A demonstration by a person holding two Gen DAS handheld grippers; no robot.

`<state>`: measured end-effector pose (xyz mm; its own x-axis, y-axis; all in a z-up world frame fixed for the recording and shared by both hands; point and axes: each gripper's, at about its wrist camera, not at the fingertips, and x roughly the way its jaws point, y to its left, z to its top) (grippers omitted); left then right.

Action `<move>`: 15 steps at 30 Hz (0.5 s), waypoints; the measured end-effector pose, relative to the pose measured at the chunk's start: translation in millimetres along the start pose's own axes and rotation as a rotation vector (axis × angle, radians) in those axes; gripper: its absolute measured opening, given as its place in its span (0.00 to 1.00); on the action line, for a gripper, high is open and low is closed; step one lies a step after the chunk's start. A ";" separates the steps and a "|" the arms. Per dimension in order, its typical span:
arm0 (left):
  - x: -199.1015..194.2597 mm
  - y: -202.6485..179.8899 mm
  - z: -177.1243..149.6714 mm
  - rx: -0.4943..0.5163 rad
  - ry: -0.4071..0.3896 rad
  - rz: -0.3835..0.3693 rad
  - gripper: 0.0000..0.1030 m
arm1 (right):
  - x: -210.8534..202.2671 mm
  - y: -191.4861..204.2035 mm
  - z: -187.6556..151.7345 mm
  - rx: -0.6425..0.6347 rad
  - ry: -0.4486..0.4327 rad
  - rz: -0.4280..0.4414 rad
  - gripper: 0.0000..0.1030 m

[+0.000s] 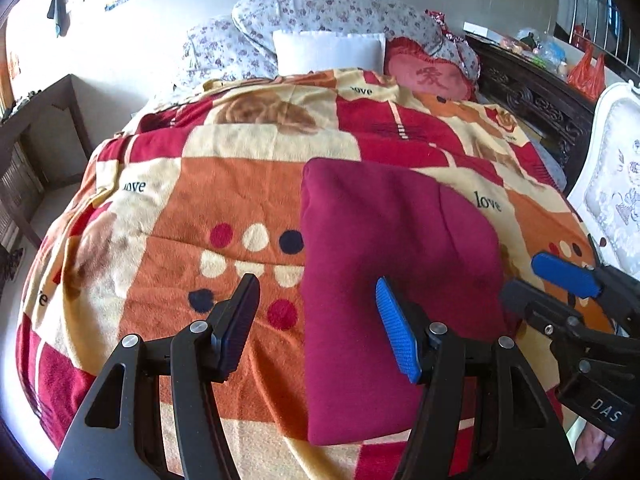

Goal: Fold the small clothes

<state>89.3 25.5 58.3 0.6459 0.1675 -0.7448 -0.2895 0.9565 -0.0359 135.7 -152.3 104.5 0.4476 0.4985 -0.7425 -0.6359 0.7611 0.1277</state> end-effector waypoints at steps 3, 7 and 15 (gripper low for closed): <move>-2.6 0.3 0.6 -0.009 0.005 -0.002 0.59 | -4.4 4.8 6.0 0.018 -0.002 -0.047 0.47; -6.0 2.4 -1.0 -0.028 0.000 -0.001 0.59 | -5.6 1.2 5.5 0.057 0.007 -0.056 0.47; -6.2 3.1 -2.5 -0.034 0.021 -0.003 0.59 | -2.4 -3.5 0.9 0.096 0.034 -0.074 0.50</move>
<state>82.7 26.8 61.2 0.6321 0.1588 -0.7584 -0.3115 0.9483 -0.0611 137.4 -155.8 106.4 0.4686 0.4263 -0.7738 -0.5383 0.8323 0.1325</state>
